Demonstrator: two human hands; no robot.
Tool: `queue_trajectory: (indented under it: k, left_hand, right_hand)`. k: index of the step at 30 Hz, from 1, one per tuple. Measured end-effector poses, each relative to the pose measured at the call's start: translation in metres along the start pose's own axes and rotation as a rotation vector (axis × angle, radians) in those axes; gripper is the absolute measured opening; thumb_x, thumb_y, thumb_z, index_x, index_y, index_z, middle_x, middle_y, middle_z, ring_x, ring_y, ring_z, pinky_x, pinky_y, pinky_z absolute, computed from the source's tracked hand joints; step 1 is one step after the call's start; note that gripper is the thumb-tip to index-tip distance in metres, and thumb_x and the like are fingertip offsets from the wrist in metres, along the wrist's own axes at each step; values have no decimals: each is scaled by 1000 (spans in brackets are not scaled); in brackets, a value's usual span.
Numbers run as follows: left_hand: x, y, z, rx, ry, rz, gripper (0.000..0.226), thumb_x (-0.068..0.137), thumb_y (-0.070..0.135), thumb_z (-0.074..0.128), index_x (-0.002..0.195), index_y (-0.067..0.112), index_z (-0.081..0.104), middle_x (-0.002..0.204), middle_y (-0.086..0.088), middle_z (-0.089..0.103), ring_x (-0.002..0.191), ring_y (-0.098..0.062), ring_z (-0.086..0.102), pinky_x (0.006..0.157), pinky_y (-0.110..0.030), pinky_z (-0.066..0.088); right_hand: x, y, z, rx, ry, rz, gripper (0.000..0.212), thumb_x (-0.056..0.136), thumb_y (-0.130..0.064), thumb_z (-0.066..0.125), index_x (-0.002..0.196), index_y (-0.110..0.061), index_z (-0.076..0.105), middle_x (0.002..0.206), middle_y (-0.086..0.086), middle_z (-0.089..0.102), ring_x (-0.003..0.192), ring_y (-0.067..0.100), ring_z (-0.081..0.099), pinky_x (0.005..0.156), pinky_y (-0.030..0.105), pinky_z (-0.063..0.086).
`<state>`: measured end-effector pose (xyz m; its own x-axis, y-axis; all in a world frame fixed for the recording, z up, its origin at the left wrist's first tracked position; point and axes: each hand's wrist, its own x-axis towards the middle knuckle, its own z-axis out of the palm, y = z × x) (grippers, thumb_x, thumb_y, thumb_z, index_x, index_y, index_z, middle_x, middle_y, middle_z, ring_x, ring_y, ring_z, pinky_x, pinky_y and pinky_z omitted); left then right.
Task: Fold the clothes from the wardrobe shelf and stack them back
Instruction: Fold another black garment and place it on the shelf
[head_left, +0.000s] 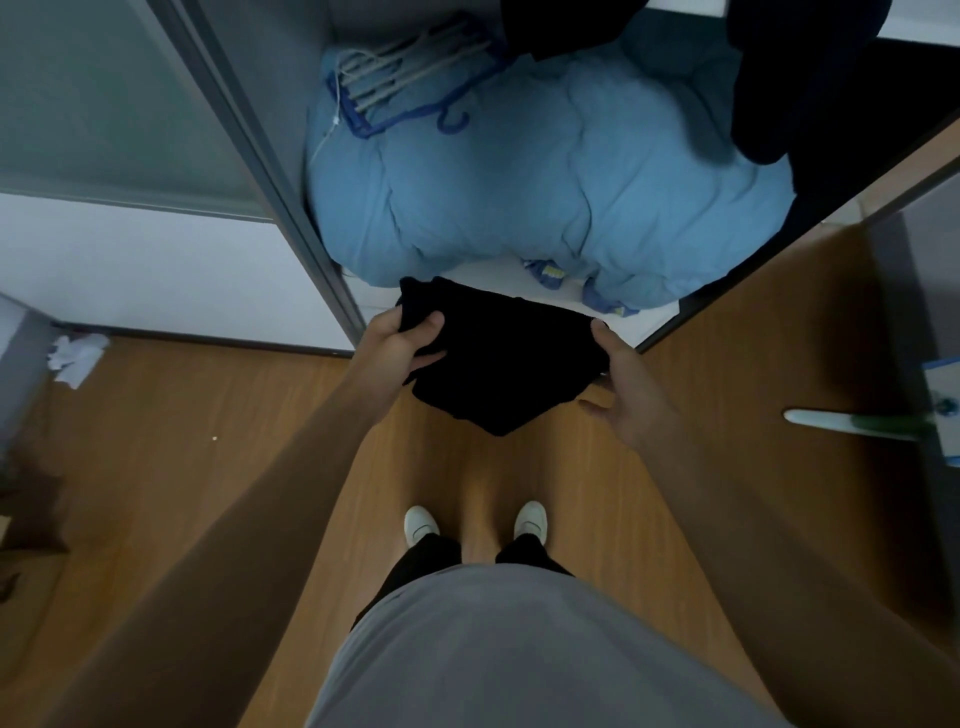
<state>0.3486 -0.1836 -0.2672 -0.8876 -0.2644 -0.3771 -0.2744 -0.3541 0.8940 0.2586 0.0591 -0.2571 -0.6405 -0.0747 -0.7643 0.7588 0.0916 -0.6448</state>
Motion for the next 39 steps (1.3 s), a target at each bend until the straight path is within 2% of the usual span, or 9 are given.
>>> queue_trajectory:
  k: [5,10,16,21,25,29,32,36,39]
  left_hand:
    - [2,21,-4,-116,-14,60,22,98,12,57,118,12,68,120,-4,72,115,-22,66,95,-35,55]
    - [0,38,0,-191,-33,125,23,99,8,56,120,8,66,125,-9,69,120,-24,63,101,-40,52]
    - [-1,57,1,-166,-75,207,21,100,7,54,114,13,69,121,-3,71,120,-21,63,104,-39,49]
    - [-4,69,-18,-126,-341,239,28,95,-1,51,108,10,74,117,-8,72,122,-29,61,108,-43,45]
    - [-6,78,-37,-133,-473,243,36,86,-7,47,93,9,78,99,-6,74,104,-26,66,101,-40,47]
    - [-8,83,-53,-181,-478,239,26,71,-3,52,93,-16,58,89,-35,53,88,-41,49,89,-45,35]
    - [-9,90,-66,-372,-490,248,26,76,8,47,93,-5,62,86,-18,61,89,-33,55,91,-46,37]
    - [-8,99,-77,-555,-299,213,56,98,39,39,141,5,49,134,-12,59,131,-29,50,114,-42,32]
    - [3,112,-81,-635,-231,51,67,95,61,46,146,17,48,148,-12,50,138,-33,47,119,-48,29]
  right_hand:
    - [-6,10,10,112,-119,149,92,60,-82,69,131,-24,57,126,9,62,105,32,67,73,44,57]
    - [-15,23,17,513,-298,432,120,69,-77,66,157,-12,14,152,34,28,122,60,48,103,66,40]
    - [-25,36,37,571,-503,503,112,79,-79,50,150,4,25,139,37,48,124,51,54,103,54,45]
    - [-14,-22,42,771,-627,286,96,82,-77,51,149,-11,35,143,36,45,129,57,44,110,63,36]
    - [-12,-61,46,618,-394,89,80,74,-68,70,126,-8,61,119,23,69,106,42,68,84,55,57]
    - [-21,-78,68,435,-296,9,14,93,-20,59,98,-9,66,80,10,76,67,23,74,57,31,59]
    - [-26,-80,90,500,-317,-79,8,78,-4,60,82,-9,65,69,8,71,59,20,72,52,28,58]
    - [-32,-86,108,372,-398,-267,10,67,-12,66,69,-9,75,71,10,71,66,21,73,58,30,60]
    - [-28,-97,113,312,-403,-306,16,76,-15,71,90,-7,69,83,9,72,78,22,73,66,32,59]
